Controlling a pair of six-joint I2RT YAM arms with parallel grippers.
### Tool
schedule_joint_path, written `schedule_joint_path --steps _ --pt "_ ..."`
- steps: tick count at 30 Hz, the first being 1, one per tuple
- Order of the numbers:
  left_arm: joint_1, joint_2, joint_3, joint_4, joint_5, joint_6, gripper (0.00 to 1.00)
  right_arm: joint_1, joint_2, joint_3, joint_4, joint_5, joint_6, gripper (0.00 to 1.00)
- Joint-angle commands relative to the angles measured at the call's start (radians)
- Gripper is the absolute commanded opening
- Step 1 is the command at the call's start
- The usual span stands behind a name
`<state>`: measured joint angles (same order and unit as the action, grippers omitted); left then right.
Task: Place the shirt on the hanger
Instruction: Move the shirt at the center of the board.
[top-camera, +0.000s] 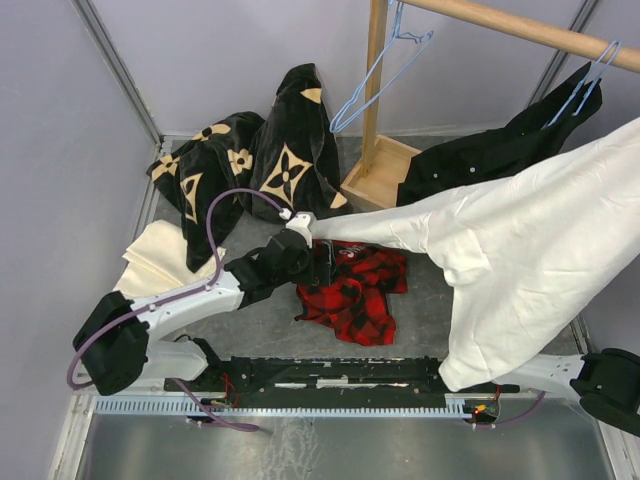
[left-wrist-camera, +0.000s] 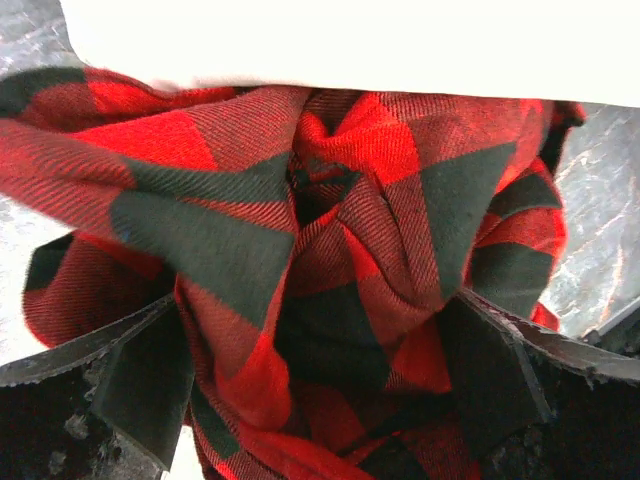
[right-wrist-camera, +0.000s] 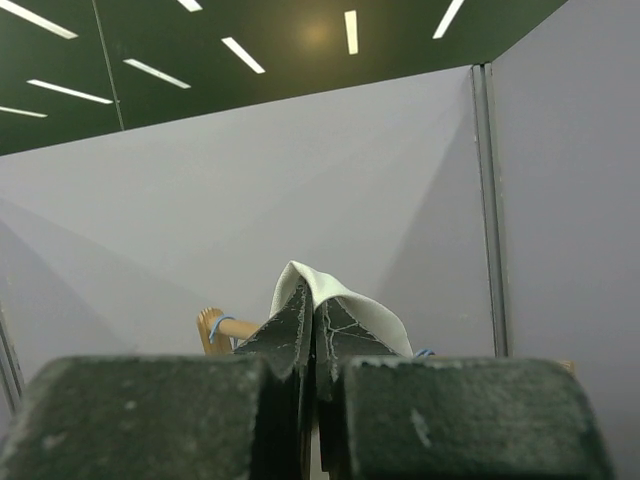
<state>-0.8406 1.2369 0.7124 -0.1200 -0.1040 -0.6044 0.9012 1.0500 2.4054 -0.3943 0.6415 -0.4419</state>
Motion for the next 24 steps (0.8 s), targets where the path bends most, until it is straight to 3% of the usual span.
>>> schedule_joint_path --steps 1,8,13,15,16,17,19,24 --pt "-0.020 0.072 -0.022 0.119 -0.017 -0.052 1.00 -0.001 0.005 -0.063 0.018 0.023 -0.005 0.00" --pt "-0.044 0.225 0.009 0.114 -0.039 -0.072 0.86 0.000 -0.016 -0.210 -0.028 0.035 0.061 0.00" --pt "-0.045 0.332 0.036 0.093 -0.064 -0.092 0.62 -0.001 -0.044 -0.273 -0.021 0.046 0.072 0.00" --pt "-0.044 0.364 0.059 0.053 -0.104 -0.107 0.50 -0.001 -0.054 -0.276 -0.020 0.051 0.069 0.00" --pt "-0.042 0.381 0.075 0.000 -0.154 -0.116 0.38 -0.001 -0.063 -0.274 -0.020 0.056 0.064 0.00" --pt "-0.042 0.384 0.078 -0.022 -0.175 -0.119 0.32 -0.001 -0.066 -0.273 -0.020 0.057 0.060 0.00" --pt "-0.029 0.375 0.082 -0.087 -0.238 -0.148 0.04 0.000 -0.073 -0.272 -0.019 0.064 0.052 0.00" --pt "0.118 0.243 0.041 -0.235 -0.293 -0.193 0.03 0.000 -0.096 -0.268 0.000 0.089 0.000 0.00"
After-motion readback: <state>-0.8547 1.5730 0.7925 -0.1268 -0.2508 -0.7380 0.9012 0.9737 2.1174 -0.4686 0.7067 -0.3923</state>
